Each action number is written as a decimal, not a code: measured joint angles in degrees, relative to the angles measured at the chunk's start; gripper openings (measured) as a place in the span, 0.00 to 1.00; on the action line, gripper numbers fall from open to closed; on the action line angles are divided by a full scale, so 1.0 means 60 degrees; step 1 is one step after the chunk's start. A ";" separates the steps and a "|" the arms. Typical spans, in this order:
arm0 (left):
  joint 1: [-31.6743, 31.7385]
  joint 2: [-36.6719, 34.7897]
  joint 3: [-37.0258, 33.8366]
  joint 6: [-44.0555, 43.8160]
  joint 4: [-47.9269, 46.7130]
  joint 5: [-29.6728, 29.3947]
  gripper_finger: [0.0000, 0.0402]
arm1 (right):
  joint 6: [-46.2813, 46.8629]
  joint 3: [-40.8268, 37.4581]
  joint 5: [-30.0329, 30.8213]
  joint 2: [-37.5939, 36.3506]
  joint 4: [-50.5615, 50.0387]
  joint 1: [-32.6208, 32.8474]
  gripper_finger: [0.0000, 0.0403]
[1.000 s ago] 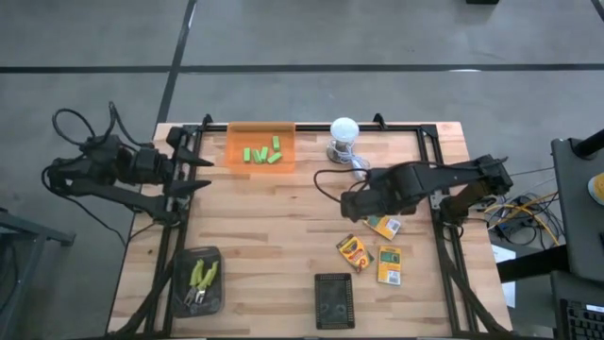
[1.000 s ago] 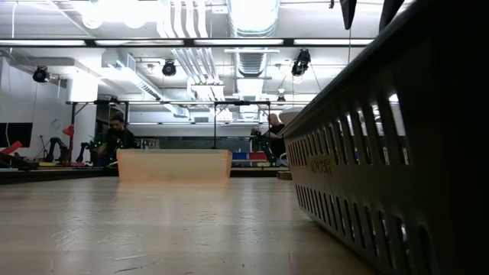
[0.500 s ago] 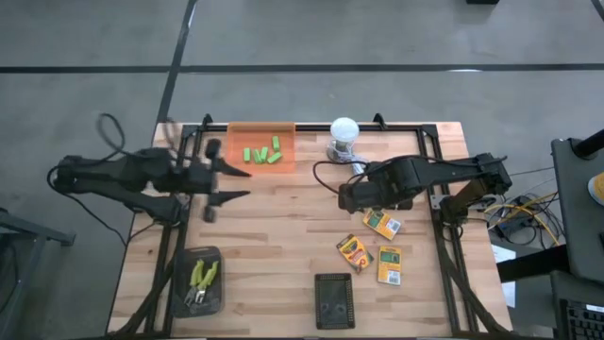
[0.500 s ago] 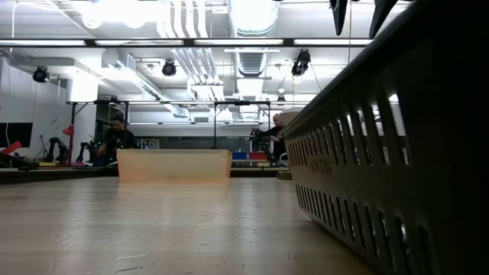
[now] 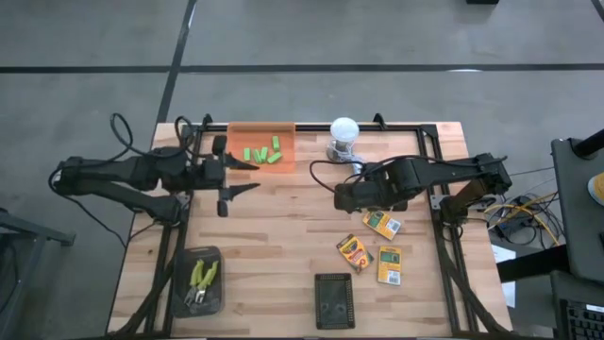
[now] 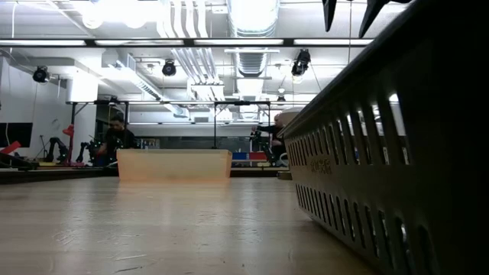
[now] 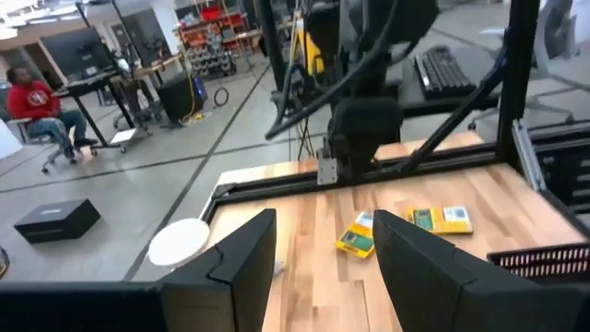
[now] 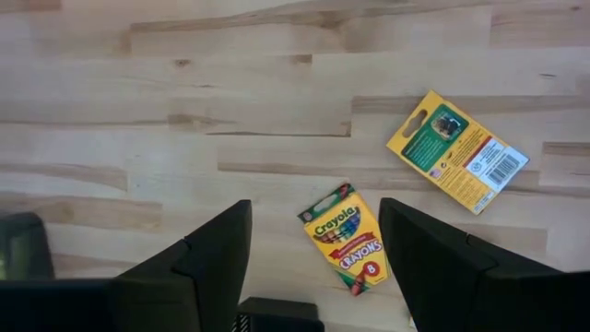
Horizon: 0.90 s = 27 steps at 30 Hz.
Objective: Pick & Place School Supplies
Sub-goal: Put the crayon box into the right black bin
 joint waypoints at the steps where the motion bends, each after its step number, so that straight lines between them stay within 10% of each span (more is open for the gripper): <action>1: 0.0027 -0.0006 0.0002 -0.0002 0.0002 0.0176 0.47 | 0.0014 0.0000 0.0000 0.0000 0.0000 0.0000 0.59; 27: 0.3695 -0.0066 -0.2147 0.0724 0.2347 0.3506 0.47 | 0.0073 -0.0004 0.0524 0.0000 0.0766 -0.0018 0.61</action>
